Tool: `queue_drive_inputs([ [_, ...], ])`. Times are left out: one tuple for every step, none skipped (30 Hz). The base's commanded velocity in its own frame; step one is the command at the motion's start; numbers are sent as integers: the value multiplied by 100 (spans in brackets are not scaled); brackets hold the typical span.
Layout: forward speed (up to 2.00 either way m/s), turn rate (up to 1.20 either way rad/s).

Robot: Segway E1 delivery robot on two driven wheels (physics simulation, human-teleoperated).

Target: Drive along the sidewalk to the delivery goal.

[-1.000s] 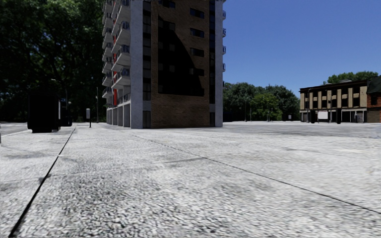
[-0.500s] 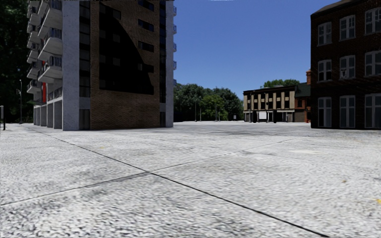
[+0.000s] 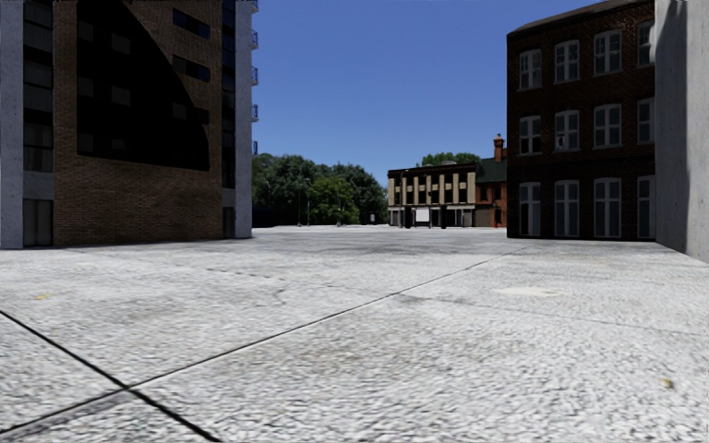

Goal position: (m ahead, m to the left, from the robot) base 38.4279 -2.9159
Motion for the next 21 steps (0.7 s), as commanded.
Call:
queue_drive_inputs([
  [200, 0],
  [200, 0],
  [200, 0],
  [200, 0],
  [200, 0],
  [200, 0],
  [200, 0],
  [200, 0],
  [200, 0],
  [200, 0],
  [200, 0],
  [200, 0],
  [200, 0],
  [200, 0],
  [200, 0],
  [200, 0],
  [200, 0],
  [200, 0],
  [200, 0],
  [200, 0],
  [200, 0],
])
